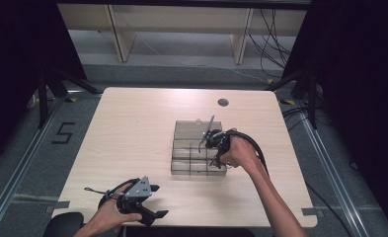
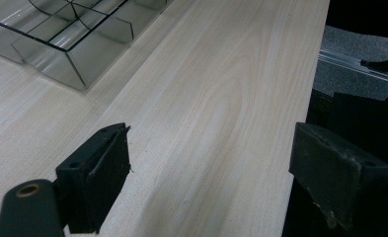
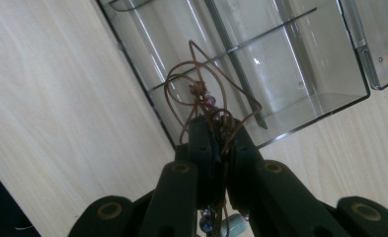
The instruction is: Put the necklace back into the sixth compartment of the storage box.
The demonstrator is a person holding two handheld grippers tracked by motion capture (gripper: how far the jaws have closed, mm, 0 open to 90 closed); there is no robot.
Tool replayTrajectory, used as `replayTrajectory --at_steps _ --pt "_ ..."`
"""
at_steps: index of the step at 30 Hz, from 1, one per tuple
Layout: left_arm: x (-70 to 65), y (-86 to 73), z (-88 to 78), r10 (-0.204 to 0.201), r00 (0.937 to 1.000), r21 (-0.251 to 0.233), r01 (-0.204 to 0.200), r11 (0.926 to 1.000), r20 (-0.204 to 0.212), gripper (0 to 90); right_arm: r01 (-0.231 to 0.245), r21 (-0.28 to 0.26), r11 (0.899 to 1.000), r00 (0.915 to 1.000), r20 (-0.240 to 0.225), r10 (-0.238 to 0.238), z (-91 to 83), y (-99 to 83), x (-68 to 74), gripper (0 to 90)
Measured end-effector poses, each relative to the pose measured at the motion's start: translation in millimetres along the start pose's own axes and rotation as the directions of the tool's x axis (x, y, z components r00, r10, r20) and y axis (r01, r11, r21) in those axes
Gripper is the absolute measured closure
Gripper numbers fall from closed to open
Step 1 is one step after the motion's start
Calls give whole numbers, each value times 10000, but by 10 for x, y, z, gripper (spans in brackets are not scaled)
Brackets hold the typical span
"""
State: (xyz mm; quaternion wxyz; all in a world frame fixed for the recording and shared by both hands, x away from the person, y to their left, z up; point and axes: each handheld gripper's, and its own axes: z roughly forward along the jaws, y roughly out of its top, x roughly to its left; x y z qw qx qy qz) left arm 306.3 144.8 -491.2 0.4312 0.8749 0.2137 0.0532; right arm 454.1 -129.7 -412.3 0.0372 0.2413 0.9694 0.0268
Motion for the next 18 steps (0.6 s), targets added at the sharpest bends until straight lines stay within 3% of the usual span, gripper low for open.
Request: replayTrajectory --at_steps 3,5,7,10,11,14,15,18 --pt "27 10 -13 361 9993 69 -360 9993 -77 151 -183 155 9997 9997 -129 185 61 31 -18 842" --pt "25 8 -10 327 9995 46 -327 9995 -38 151 -156 235 9996 9998 -114 158 71 47 -23 842" --pt "1 1 1 -20 10000 -26 20 10000 13 151 -93 404 9991 9997 -200 101 117 87 -47 842" --pt "5 2 0 -3 10000 -14 3 10000 12 151 -77 585 9983 9997 -245 91 149 116 -63 842" --pt "32 8 -8 407 9992 64 -407 9992 -20 151 -80 637 9979 9994 -334 101 183 149 -72 842" --pt "28 7 -8 338 9994 74 -338 9994 -27 151 44 695 9976 9991 -432 -14 233 197 -80 842" --pt "1 0 0 -15 10000 -8 15 10000 31 151 -110 757 9971 9990 -415 142 242 211 -72 841" --pt "22 5 -13 236 9997 143 -235 9996 -98 151 -154 865 9961 9987 -477 195 273 238 -76 842"
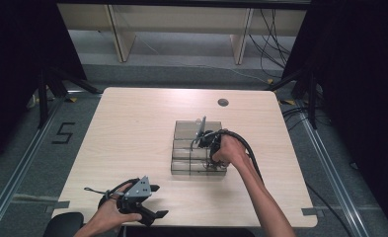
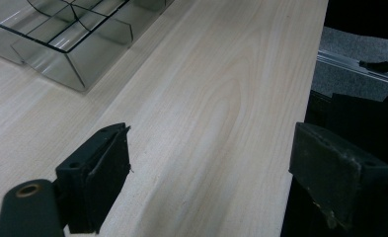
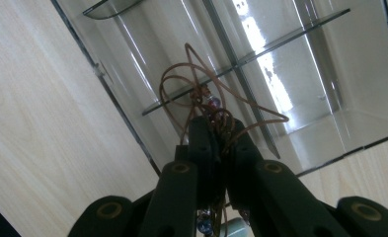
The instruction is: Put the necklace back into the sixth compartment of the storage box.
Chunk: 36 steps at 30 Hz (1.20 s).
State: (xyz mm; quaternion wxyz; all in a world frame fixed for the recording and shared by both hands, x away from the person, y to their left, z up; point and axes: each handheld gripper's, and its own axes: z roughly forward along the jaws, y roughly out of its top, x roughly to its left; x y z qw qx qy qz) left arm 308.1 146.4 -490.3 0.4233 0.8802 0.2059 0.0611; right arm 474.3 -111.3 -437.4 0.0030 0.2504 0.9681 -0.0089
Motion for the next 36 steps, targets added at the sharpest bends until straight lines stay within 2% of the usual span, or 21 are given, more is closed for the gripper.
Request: replayTrajectory --at_steps 1,3,5,7,9,10,12,13,17,20,21,25,30,31,33,34,35,36 --pt "16 7 -6 253 9997 -6 -253 9997 45 151 0 0 10000 10000 0 0 0 0 0 842" --pt "6 3 4 3 9998 -217 1 9998 178 151 -66 96 9999 10000 -54 67 15 13 -13 842" --pt "1 4 1 -18 9999 -214 20 9998 109 151 -61 113 9999 10000 -73 62 38 19 -35 841" --pt "5 4 4 54 9999 -191 -52 9998 121 151 -330 230 9992 9994 -96 333 59 35 -42 842" --pt "12 6 -3 153 9999 -60 -153 9999 53 151 -202 139 9997 9997 -155 204 75 37 -58 841" --pt "6 4 1 85 9999 -113 -84 9999 85 151 -512 327 9982 9984 -209 519 90 61 -33 842" --pt "1 3 6 2 9999 -244 2 9997 168 151 -338 250 9991 9991 -232 344 106 71 -43 841" --pt "4 3 5 7 9999 -237 -3 9997 163 151 -554 369 9978 9980 -298 565 124 91 -33 839" --pt "7 2 4 49 9999 -182 -46 9998 163 151 -564 338 9978 9976 -378 576 158 101 -46 828" --pt "3 3 0 62 9999 -133 -60 9999 100 151 -692 323 9971 9968 -377 704 150 90 -49 786" --pt "1 3 1 59 9999 -142 -57 9999 103 151 -864 390 9955 9953 -396 880 128 84 -42 765" --pt "3 3 2 77 9999 -119 -76 9999 110 151 -860 -6 9963 9959 -292 860 39 20 -65 706" --pt "14 3 4 169 9998 -89 -168 9998 88 151 -754 -384 9964 9970 -224 746 -57 -60 -67 681" --pt "6 1 3 79 9999 -108 -78 9999 108 151 -953 -483 9943 9953 -244 942 -122 -103 -50 668" --pt "10 2 6 105 9999 -104 -103 9999 109 151 -942 -614 9937 9955 -183 932 -151 -131 -47 663" --pt "-2 -3 10 -127 9999 -109 128 9999 79 151 -937 -762 9927 9955 -194 925 -180 -155 -48 656" --pt "-1 -2 10 -101 9999 -104 102 9999 85 151 -1011 -1034 9895 9945 -369 977 -231 -201 -39 646" --pt "4 0 8 8 9999 -148 -7 9999 119 151 -1011 -1034 9895 9945 -369 977 -231 -201 -39 646"
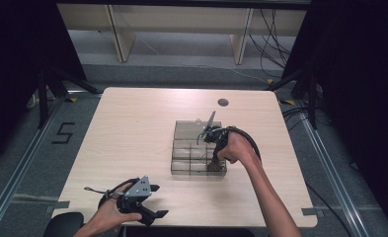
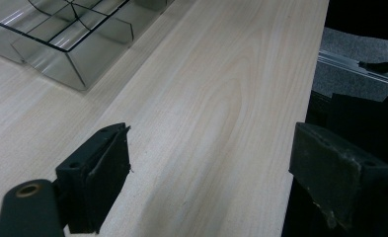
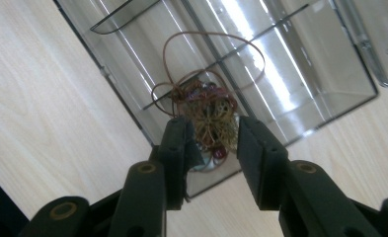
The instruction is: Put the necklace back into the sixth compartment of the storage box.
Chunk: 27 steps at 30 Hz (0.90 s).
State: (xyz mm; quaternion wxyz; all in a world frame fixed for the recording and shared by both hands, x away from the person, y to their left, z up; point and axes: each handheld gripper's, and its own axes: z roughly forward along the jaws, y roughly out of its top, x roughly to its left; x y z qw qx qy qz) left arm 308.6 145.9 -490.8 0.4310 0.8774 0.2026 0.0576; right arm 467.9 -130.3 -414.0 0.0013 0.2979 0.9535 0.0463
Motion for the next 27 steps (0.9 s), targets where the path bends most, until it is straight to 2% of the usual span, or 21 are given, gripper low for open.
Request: replayTrajectory --at_steps 1,2,4,7,9,12,13,18,19,20,22,23,27 --pt "2 1 -4 -38 10000 8 38 10000 -16 151 -139 -130 9998 9997 196 141 -57 -43 -2 642" --pt "3 -1 -4 -188 9998 25 187 9998 25 151 -139 -130 9998 9997 196 141 -57 -43 -2 642" --pt "3 -1 -7 -197 9998 20 197 9998 24 151 -138 -239 9996 9996 234 143 -125 -109 -14 631" --pt "3 1 -6 -185 9998 27 185 9998 34 151 -180 -334 9993 9993 331 191 -138 -172 -19 628" --pt "3 0 -6 -173 9998 32 173 9998 28 151 -444 -350 9984 9985 297 454 -181 -261 -16 618" --pt "4 1 -6 -186 9998 27 186 9998 20 151 -230 -515 9984 9990 369 249 -194 -350 -63 609" --pt "1 0 -8 -196 9998 12 196 9998 -74 151 -478 -640 9968 9983 316 499 -196 -377 -51 604" --pt "-2 -1 4 -323 9995 -61 324 9995 54 151 -632 -631 9960 9972 349 655 -179 -476 -68 576" --pt "-6 -2 3 -311 9995 -66 311 9995 -31 151 -339 -885 9955 9988 317 368 -166 -515 -101 561" --pt "-6 -2 3 -311 9995 -66 311 9995 -31 151 -339 -885 9955 9988 317 368 -166 -515 -101 561" --pt "-5 -2 3 -315 9995 -67 315 9995 -31 151 -472 -967 9942 9979 387 511 -167 -551 -101 546" --pt "-1 -3 4 -319 9995 -68 319 9995 33 151 -808 -1045 9912 9962 231 837 -184 -578 -70 530" --pt "-3 -1 -1 -287 9996 -60 287 9996 -46 151 -783 -1212 9895 9963 244 818 -185 -613 -58 508"
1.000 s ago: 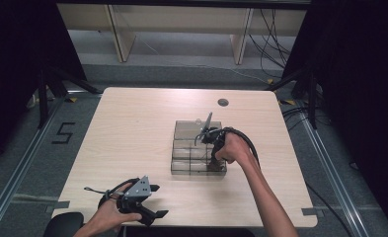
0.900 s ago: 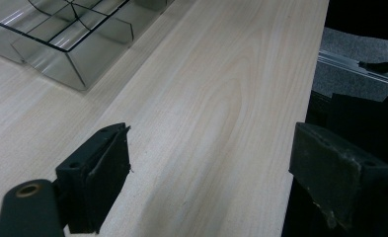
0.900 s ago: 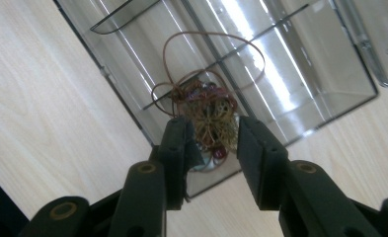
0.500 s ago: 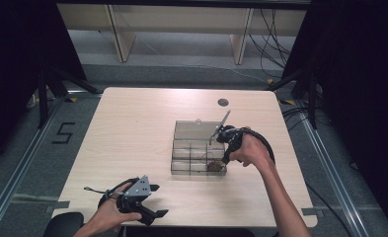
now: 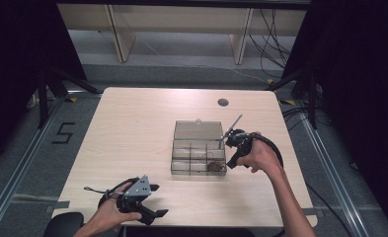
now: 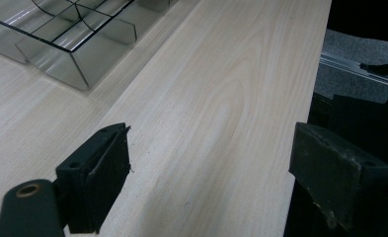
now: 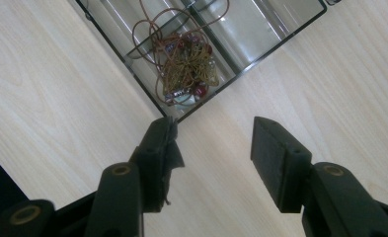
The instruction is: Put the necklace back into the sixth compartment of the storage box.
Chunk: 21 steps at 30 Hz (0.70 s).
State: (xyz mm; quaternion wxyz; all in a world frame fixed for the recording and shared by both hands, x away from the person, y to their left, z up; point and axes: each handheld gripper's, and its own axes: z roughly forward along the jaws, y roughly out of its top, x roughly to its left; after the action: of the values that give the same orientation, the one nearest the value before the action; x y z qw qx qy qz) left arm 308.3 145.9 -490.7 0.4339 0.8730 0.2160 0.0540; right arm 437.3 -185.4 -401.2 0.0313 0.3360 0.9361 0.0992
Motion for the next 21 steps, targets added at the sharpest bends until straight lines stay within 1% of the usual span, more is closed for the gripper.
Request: replayTrajectory --at_steps 1,2,3,4,5,6,7,8,9,13,15,16,17,18,19,21 --pt "14 4 0 206 9998 -19 -206 9998 17 151 67 -42 10000 9999 104 -66 8 -20 0 491" --pt "18 5 -3 243 9997 39 -243 9997 -16 151 67 -42 10000 9999 104 -66 8 -20 0 491" --pt "10 -1 2 39 10000 34 -39 10000 61 151 107 -174 9998 9999 61 -106 16 -38 -8 472" --pt "10 -1 2 39 10000 34 -39 10000 61 151 107 -174 9998 9999 61 -106 16 -38 -8 472" --pt "16 2 4 206 9998 -29 -206 9998 83 151 -24 -240 9997 10000 2 24 22 -47 3 468" --pt "1 -2 5 -25 10000 -20 25 10000 38 151 -23 -311 9995 10000 -82 20 21 -56 -1 461" --pt "13 4 0 203 9998 3 -203 9998 23 151 -124 -410 9991 9999 -94 120 26 -66 2 453" --pt "13 3 0 191 9998 3 -191 9998 18 151 -47 -446 9990 9999 -114 42 27 -72 -7 448" --pt "14 3 -1 208 9998 6 -208 9998 9 151 -345 -439 9984 9993 -121 340 23 -85 15 436" --pt "13 4 -1 196 9998 -12 -196 9998 13 151 -405 -545 9977 9990 -194 395 23 -99 14 416" --pt "13 4 -2 206 9998 -8 -206 9998 16 152 -355 -630 9974 9992 -218 342 30 -110 12 407" --pt "14 4 -2 206 9998 -12 -206 9998 11 151 -494 -600 9970 9984 -288 477 29 -114 23 406" --pt "18 5 -5 249 9997 33 -249 9997 -16 151 -494 -600 9970 9984 -288 477 29 -114 23 406" --pt "20 5 -6 268 9996 61 -267 9996 -23 151 -364 -630 9973 9991 -261 349 33 -116 17 402" --pt "14 3 0 189 9998 -10 -189 9998 9 151 -446 -688 9966 9987 -265 429 38 -129 26 396" --pt "19 4 -3 251 9997 49 -251 9997 -10 151 -456 -685 9966 9986 -316 435 37 -134 29 395"
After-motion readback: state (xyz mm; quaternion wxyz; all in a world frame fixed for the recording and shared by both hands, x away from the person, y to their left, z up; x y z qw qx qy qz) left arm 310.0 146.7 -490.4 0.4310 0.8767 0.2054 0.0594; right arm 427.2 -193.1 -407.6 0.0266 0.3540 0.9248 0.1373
